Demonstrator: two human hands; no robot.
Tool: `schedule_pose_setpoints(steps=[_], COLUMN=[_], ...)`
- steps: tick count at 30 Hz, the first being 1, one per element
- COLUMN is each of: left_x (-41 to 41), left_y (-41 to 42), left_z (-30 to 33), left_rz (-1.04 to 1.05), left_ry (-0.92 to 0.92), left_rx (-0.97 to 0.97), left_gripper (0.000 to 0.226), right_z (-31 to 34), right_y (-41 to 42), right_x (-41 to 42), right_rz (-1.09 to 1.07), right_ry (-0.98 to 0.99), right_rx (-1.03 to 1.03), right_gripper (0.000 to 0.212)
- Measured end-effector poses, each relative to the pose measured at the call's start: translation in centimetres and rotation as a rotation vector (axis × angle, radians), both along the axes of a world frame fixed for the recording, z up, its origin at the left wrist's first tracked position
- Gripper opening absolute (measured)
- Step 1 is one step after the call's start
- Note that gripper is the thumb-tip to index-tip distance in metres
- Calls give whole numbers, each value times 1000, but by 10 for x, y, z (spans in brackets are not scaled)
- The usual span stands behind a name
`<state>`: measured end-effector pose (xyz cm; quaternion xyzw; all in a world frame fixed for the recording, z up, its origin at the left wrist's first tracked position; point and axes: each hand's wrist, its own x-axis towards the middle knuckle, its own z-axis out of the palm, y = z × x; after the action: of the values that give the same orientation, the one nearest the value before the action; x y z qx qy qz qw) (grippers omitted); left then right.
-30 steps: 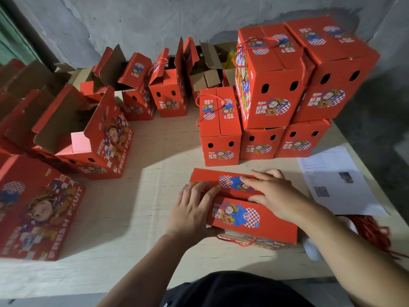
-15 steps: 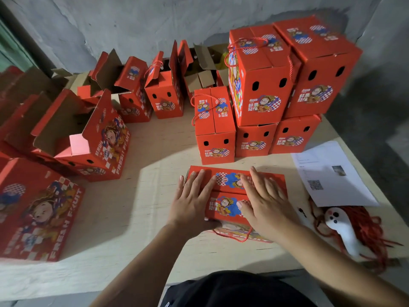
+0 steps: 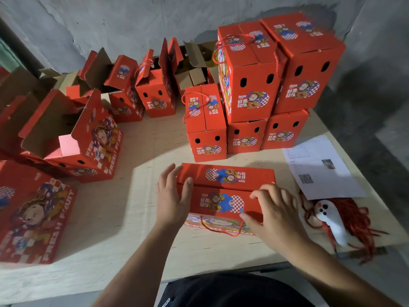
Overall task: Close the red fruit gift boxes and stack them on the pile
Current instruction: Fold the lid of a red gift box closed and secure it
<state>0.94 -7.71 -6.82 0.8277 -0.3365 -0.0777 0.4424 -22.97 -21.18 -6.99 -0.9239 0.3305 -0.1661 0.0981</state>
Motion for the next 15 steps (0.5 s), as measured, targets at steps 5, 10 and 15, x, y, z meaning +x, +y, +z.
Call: schedule_pose_setpoints(steps=[5, 10, 15], left_x=[4, 4, 5], left_y=[-11, -13, -11], left_z=[-4, -3, -3], left_rz=[87, 99, 75], left_ry=[251, 323, 149], left_rx=[6, -59, 73], left_gripper=[57, 51, 38], right_z=[-1, 4, 0], right_y=[7, 7, 5], right_x=[-5, -1, -6], right_rz=[-6, -39, 23], right_ry=[92, 6, 54], right_rx=[29, -117, -101], right_gripper=[88, 101, 87])
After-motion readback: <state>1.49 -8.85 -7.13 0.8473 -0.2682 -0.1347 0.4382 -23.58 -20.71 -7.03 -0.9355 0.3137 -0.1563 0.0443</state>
